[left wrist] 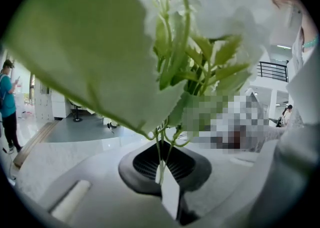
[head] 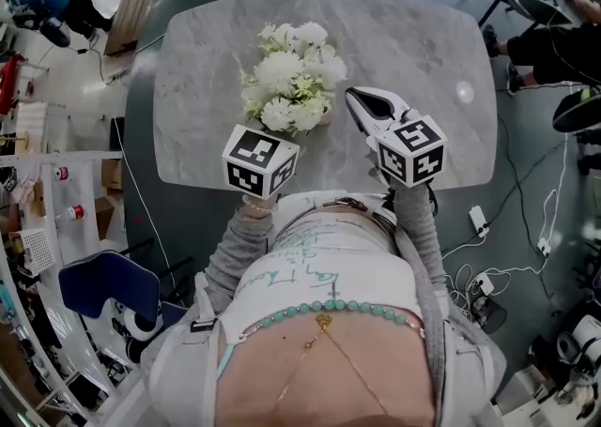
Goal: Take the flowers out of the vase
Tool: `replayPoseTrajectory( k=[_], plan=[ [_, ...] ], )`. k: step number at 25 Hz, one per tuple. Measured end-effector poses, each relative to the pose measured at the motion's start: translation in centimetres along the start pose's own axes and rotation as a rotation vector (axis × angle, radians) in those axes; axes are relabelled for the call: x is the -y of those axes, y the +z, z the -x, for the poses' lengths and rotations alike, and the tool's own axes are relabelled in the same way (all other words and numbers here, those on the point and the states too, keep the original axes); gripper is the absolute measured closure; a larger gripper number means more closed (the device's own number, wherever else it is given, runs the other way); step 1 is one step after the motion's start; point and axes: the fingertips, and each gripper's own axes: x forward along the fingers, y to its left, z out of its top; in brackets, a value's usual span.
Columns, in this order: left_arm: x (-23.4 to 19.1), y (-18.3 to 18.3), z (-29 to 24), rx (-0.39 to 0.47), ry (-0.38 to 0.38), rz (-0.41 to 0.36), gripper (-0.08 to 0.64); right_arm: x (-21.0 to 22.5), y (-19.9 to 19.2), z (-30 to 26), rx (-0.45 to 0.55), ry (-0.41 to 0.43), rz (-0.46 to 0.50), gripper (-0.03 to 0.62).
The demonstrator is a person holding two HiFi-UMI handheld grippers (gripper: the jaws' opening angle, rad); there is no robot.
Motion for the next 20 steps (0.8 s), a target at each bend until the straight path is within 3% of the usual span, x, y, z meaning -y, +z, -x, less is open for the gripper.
replayPoseTrajectory(
  k=[20],
  plan=[
    [0.9, 0.4, 0.4, -0.003, -0.016, -0.004, 0.552, 0.7, 0.6, -0.3, -0.003, 0.023, 0.008, 0.566]
  ],
)
